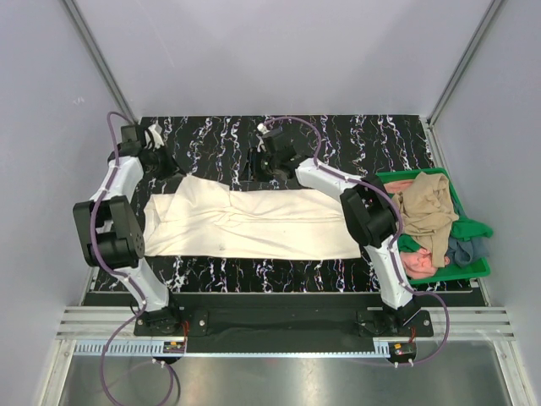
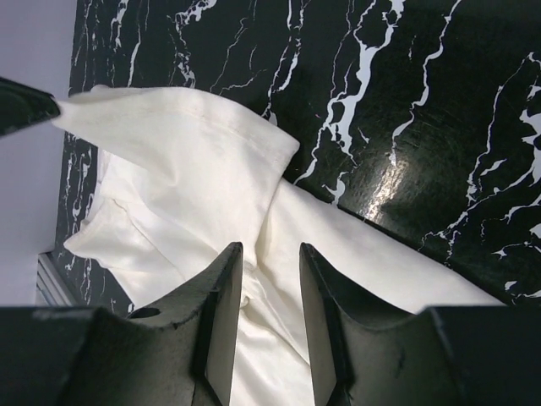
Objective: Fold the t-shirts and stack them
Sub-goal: Fold the tshirt
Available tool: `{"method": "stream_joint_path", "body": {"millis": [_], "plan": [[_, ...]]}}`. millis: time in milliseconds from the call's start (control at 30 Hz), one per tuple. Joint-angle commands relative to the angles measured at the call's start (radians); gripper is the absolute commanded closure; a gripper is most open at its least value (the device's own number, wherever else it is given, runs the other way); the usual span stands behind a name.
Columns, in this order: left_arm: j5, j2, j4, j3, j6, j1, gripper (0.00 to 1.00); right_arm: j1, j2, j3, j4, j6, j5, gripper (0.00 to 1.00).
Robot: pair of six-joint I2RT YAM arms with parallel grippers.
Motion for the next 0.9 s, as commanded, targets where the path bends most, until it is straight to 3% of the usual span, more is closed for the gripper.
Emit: {"method": "stream_joint_path", "body": {"millis": [0,433,667,867], "plan": [[0.054,-0.094,-0.021,-0.054,-0.004,0.000,1.00,0.008,-0.074,-0.005,0.030,0.010,-0.041,0.60],[-0.055,-0.362,-0.041,-0.330,-0.072,-0.023,1.00,0.050,-0.069,-0.040,0.046,-0.022,-0.077,0.54],[-0.091,-0.437,-0.087,-0.387,-0.119,-0.021,1.00,0.074,-0.115,-0.109,0.044,-0.055,-0.092,0.53],[-0.143,-0.549,-0.140,-0.413,-0.133,-0.021,1.00,0.152,-0.178,-0.212,0.043,-0.177,-0.028,0.53]]}}
